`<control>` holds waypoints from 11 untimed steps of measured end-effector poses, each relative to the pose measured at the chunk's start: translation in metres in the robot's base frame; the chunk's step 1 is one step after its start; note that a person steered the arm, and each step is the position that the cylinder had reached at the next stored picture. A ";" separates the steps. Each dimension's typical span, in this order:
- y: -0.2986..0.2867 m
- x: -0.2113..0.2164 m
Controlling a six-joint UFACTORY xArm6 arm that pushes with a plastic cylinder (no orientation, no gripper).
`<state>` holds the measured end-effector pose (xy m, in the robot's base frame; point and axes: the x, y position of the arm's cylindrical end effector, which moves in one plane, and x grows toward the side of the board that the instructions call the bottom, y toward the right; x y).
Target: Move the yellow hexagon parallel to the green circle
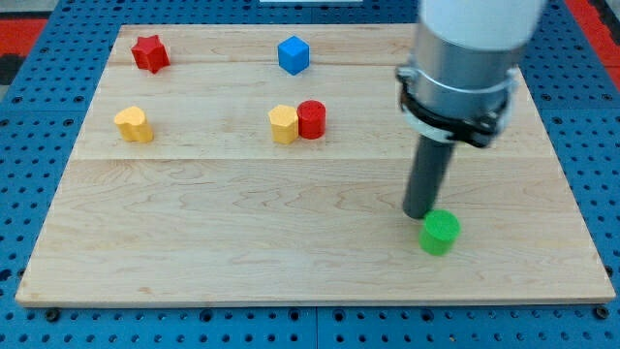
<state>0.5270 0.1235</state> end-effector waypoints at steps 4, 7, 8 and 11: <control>-0.015 -0.030; -0.183 -0.036; -0.212 -0.078; -0.183 -0.168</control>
<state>0.3588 -0.0595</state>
